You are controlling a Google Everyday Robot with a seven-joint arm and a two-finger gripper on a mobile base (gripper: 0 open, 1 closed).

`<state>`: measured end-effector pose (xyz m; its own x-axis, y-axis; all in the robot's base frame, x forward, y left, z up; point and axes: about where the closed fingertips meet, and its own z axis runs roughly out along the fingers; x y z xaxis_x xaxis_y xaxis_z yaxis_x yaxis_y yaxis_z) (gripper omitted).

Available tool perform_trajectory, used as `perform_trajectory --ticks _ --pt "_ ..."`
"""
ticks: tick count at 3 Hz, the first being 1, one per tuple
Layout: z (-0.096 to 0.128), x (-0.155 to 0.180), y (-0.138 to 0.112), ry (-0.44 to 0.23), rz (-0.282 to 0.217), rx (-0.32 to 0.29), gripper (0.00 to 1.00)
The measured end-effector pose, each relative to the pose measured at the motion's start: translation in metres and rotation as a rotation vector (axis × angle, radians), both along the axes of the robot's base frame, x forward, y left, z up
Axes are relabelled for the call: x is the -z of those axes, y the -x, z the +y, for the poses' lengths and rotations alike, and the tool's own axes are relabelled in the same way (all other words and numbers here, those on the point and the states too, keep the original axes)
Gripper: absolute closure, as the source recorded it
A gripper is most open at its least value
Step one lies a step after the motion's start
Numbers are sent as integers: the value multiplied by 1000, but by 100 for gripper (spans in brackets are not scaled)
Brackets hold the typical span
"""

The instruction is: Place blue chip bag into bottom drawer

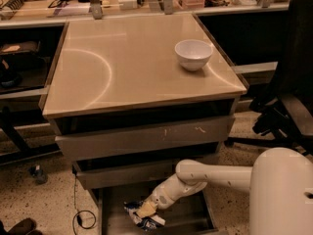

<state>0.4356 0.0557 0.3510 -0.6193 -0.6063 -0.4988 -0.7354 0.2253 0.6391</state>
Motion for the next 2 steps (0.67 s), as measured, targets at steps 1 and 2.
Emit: perform_trajectory --ticks 1,2 --pt "9 31 -6 -29 12 23 100" --pt "21 71 -15 -71 45 41 100"
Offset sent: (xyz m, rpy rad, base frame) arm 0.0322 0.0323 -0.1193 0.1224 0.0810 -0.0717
